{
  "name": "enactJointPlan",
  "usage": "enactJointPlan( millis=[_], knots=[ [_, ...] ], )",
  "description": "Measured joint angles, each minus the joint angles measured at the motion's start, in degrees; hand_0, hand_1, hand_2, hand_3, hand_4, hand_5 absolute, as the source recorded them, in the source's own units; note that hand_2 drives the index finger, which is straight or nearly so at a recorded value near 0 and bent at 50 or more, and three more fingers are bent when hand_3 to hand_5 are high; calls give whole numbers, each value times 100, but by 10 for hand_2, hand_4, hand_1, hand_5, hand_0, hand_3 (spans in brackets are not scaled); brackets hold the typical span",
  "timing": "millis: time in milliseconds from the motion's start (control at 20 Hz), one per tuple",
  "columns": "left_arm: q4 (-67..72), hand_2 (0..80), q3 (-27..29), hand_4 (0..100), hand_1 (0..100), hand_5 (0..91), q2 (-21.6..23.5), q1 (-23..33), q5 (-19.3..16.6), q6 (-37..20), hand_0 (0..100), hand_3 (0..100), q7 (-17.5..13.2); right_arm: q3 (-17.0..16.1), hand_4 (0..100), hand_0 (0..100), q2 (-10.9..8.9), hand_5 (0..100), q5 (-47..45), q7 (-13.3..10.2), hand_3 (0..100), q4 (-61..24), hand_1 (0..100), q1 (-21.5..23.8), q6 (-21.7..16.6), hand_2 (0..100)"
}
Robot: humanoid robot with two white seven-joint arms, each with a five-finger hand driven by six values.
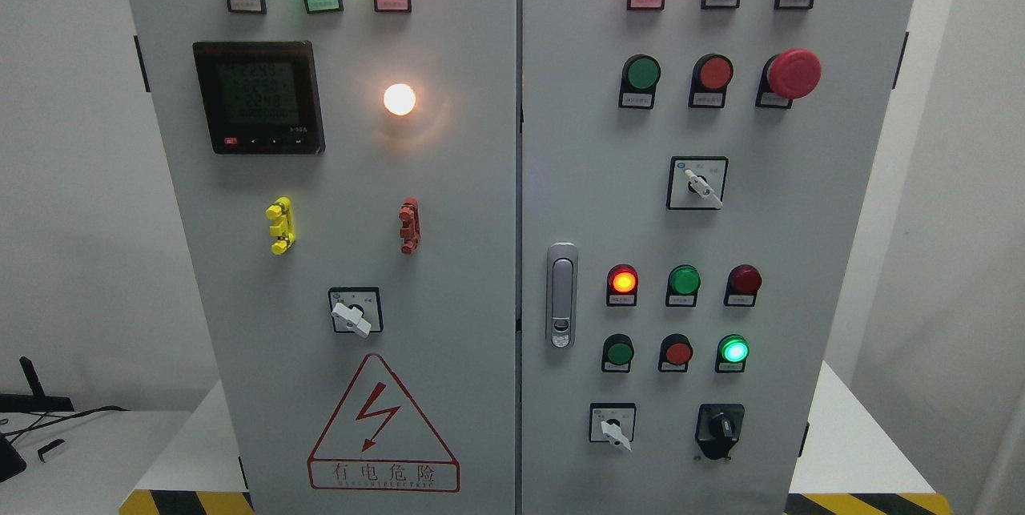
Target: Trip black knob to open circuit
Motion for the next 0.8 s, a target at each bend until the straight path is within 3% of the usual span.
enactJointPlan(
  millis=[400,800],
  knots=[
    [0,0,0,0,389,0,0,0,0,0,120,0,0,-446,164,0,-232,188,-570,218,179,-516,0,885,-339,111],
    [0,0,0,0,389,0,0,0,0,0,120,0,0,-689,160,0,-444,178,-894,242,171,-785,0,1228,-468,105]
  ],
)
